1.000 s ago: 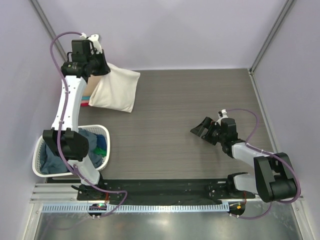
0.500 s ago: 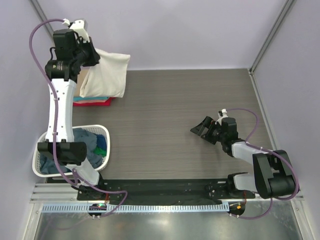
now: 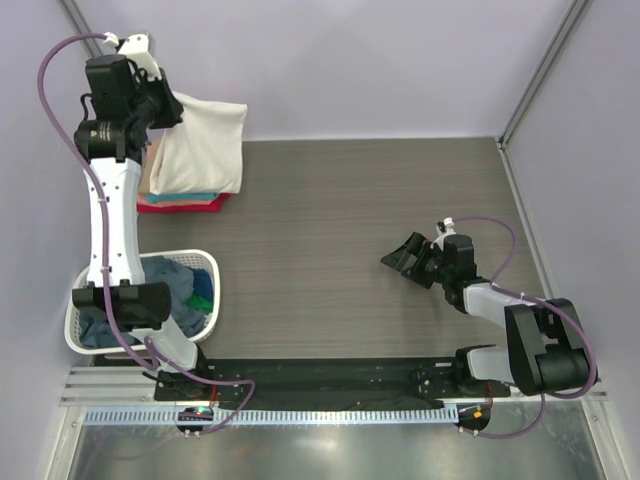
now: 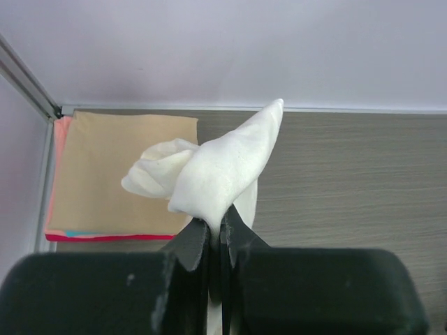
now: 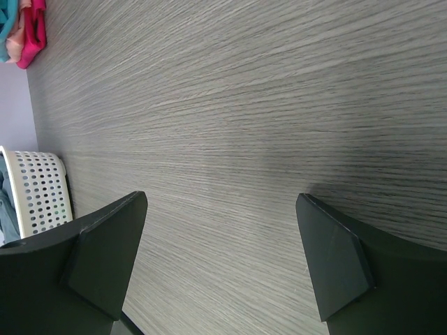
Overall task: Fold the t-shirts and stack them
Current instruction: Neatly place the folded tshirt to the corner
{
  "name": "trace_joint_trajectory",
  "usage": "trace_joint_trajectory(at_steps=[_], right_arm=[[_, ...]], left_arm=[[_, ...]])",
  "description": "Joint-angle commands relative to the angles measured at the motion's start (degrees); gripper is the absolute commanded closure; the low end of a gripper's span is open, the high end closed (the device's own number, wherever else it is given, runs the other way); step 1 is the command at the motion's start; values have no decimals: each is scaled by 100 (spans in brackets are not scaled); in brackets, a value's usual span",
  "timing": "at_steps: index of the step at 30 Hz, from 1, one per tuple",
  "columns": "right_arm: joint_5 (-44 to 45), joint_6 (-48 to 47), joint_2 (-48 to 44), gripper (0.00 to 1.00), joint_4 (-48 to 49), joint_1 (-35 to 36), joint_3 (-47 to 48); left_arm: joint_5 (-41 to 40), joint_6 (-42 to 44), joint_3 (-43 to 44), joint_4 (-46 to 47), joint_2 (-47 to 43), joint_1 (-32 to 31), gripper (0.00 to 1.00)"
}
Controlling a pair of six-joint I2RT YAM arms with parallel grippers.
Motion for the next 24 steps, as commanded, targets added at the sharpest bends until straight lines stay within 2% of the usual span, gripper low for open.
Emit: trace_joint_trajectory(at_steps=[1,6,12,19,24], right_arm=[[-42,13,53,6,196,-30,130],[-69,22,80,6,196,-57,121],[-139,40,159,6,240,-92,130],[-192,66,246,6,293,-118,121],[-271,84,335,6,337,-136,147]], left_arm=[[341,81,324,525,115,145,100],[799,72,526,560,563,391,100],[1212,63,1176,411,1442,681,100],[1335,90,1765,498,2119,849,100],[1467,28,1863,832,2392,1059,100]])
